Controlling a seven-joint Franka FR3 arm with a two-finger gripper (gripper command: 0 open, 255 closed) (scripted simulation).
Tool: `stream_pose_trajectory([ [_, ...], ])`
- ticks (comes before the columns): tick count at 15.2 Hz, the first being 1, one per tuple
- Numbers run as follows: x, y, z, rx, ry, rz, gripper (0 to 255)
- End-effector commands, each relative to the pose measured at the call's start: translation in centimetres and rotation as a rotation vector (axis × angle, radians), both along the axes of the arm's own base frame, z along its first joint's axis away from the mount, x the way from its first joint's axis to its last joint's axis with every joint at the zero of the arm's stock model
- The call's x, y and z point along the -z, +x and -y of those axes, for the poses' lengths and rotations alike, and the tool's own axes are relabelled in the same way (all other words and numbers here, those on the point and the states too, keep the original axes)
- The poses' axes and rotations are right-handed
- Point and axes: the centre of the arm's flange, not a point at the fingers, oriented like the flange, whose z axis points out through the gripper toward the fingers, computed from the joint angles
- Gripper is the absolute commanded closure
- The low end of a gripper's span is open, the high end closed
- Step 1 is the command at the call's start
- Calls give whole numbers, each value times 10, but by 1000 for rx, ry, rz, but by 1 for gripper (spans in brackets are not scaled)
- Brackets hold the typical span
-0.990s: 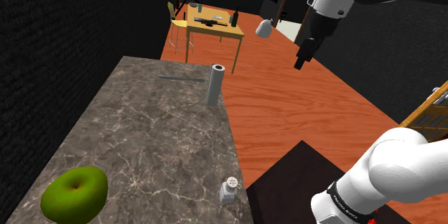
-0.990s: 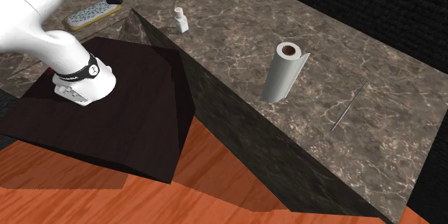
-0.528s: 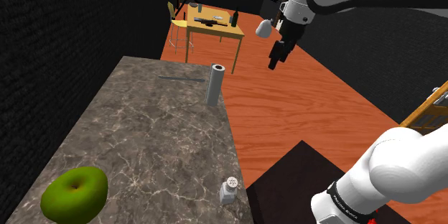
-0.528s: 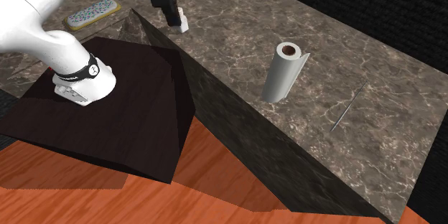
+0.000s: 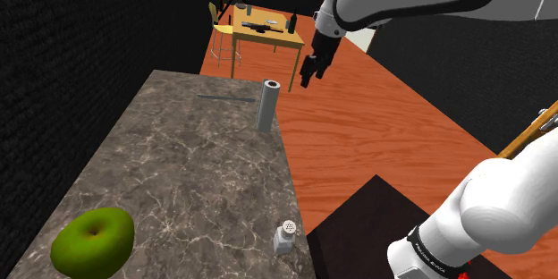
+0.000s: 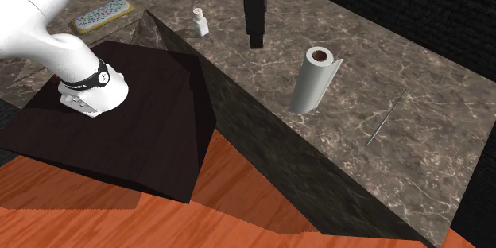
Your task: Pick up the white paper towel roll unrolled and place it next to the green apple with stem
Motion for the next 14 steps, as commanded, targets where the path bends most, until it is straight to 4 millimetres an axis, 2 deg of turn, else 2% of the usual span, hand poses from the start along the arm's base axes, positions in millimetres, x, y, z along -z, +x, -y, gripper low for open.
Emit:
stream_pose_trajectory([
  [1, 11, 23, -6, -7, 2, 7, 0],
  [9, 51, 109, -33, -31, 10, 31, 0],
  [14, 77, 112, -32, -31, 10, 31, 0],
])
